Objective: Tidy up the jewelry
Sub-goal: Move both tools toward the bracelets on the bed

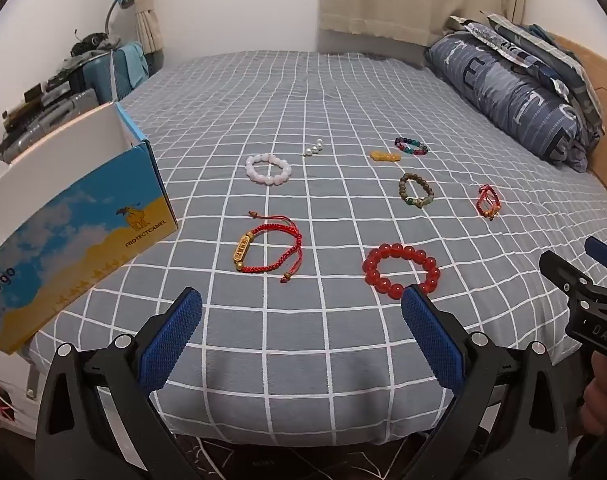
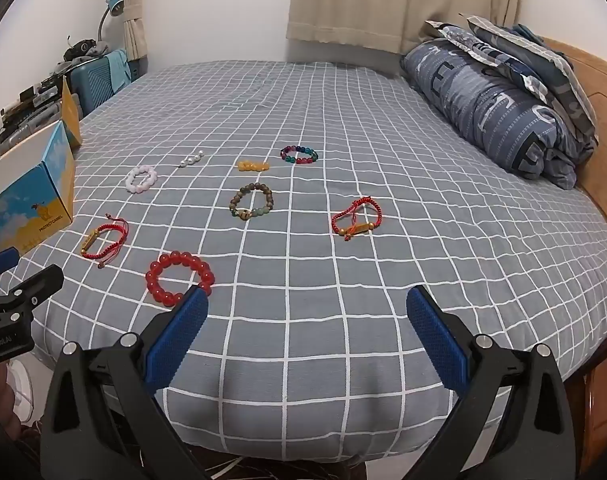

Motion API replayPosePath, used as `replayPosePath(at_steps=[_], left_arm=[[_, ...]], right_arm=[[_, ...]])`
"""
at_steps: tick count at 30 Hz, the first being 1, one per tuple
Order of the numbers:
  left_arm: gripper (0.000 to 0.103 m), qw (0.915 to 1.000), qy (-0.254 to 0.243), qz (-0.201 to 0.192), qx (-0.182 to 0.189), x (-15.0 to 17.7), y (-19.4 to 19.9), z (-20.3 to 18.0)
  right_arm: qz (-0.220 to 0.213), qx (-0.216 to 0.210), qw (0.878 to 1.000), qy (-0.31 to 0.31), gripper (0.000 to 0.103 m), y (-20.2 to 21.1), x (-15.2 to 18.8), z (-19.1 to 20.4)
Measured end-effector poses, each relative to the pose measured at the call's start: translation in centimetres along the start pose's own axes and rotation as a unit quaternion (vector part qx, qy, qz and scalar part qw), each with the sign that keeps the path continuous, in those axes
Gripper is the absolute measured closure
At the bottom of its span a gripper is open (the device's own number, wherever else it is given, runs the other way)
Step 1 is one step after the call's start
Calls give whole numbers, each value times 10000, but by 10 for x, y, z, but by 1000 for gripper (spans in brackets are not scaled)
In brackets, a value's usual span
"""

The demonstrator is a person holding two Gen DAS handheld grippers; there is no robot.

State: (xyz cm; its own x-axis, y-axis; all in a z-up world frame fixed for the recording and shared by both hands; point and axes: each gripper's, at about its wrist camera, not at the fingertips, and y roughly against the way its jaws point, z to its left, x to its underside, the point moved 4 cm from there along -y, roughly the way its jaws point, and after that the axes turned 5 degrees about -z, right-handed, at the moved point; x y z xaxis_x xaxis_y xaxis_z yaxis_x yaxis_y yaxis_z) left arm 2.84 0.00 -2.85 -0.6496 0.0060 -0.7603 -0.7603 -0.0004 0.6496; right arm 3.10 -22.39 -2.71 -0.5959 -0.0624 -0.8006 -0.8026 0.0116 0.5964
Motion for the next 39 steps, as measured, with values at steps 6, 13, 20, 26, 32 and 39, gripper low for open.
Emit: replayPosePath(at_steps=[6, 13, 20, 26, 32, 39], left_arm=[[6, 10000, -27, 10, 4, 0, -1, -1], [6, 10000, -8, 0, 25, -3, -1, -2], [6, 10000, -5, 3, 15, -2, 0, -2], [6, 10000, -23, 17, -11, -3, -2, 0], [6, 9995, 18, 190, 269, -25, -16, 1], [6, 9990, -45, 123, 416, -68, -44, -7]], right_arm=[[-2, -4, 10000, -7, 7, 0, 0, 0], [5, -32, 10000, 0, 7, 1, -1, 1], [9, -41, 10000, -11, 7, 0, -1, 1], [10, -64, 10000, -13, 7, -2, -5, 4], [-65, -48, 10000, 13, 8, -6, -21, 1], [-32, -13, 10000, 8, 7, -29, -48, -9]])
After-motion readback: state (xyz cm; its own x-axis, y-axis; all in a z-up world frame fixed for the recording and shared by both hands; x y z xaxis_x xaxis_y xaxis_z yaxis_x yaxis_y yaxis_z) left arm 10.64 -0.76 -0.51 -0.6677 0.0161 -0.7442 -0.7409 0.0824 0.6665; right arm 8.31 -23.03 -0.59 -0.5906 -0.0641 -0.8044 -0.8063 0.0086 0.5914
